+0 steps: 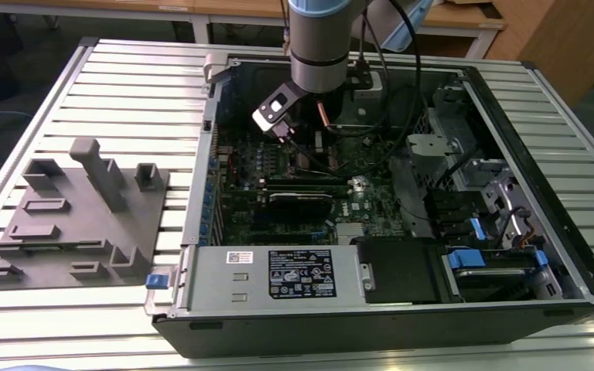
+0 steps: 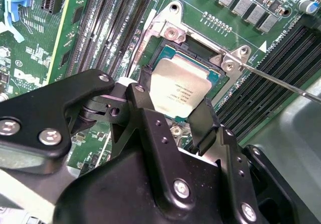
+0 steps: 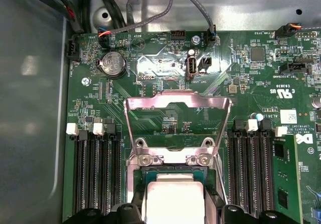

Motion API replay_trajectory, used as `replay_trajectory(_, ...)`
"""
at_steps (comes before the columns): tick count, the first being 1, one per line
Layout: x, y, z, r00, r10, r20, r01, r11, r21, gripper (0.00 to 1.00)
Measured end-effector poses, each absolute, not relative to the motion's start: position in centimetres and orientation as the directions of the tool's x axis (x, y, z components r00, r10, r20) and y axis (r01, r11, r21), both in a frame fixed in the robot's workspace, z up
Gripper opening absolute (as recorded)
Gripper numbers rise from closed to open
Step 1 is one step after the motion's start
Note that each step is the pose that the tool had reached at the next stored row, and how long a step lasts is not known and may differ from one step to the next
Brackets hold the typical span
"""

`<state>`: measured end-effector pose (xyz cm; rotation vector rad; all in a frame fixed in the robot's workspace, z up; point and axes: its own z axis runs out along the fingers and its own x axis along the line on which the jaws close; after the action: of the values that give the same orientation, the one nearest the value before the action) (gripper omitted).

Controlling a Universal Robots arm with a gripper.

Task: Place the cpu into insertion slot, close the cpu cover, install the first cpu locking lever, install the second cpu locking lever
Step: 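Place the cpu into insertion slot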

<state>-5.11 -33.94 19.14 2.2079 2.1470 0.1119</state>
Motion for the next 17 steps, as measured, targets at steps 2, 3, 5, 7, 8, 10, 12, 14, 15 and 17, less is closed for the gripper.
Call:
replay_trajectory(2, -5.1, -33.93, 19.11, 0.027, 1.0, 0.011, 0.995, -0.028, 0.094, 0.54)
replay_trajectory(3, -5.1, -33.93, 19.11, 0.027, 1.0, 0.011, 0.995, -0.028, 0.094, 0.54)
replay_trajectory(5, -5.1, -33.93, 19.1, 0.027, 1.0, 0.011, 0.995, -0.028, 0.094, 0.54)
replay_trajectory(7, -5.1, -33.93, 19.09, 0.027, 1.0, 0.011, 0.995, -0.028, 0.094, 0.54)
replay_trajectory(8, -5.1, -33.93, 19.09, 0.027, 1.0, 0.011, 0.995, -0.028, 0.094, 0.54)
replay_trajectory(10, -5.1, -33.93, 19.09, 0.027, 1.0, 0.011, 0.995, -0.028, 0.094, 0.54)
replay_trajectory(12, -5.1, -33.94, 19.09, 0.027, 1.0, 0.011, 0.995, -0.028, 0.094, 0.54)
replay_trajectory(14, -5.1, -33.93, 19.09, 0.027, 1.0, 0.011, 0.995, -0.028, 0.094, 0.54)
replay_trajectory(15, -5.1, -33.93, 19.08, 0.027, 1.0, 0.011, 0.995, -0.028, 0.094, 0.54)
replay_trajectory(17, -5.1, -33.93, 19.08, 0.027, 1.0, 0.011, 0.995, -0.028, 0.094, 0.54)
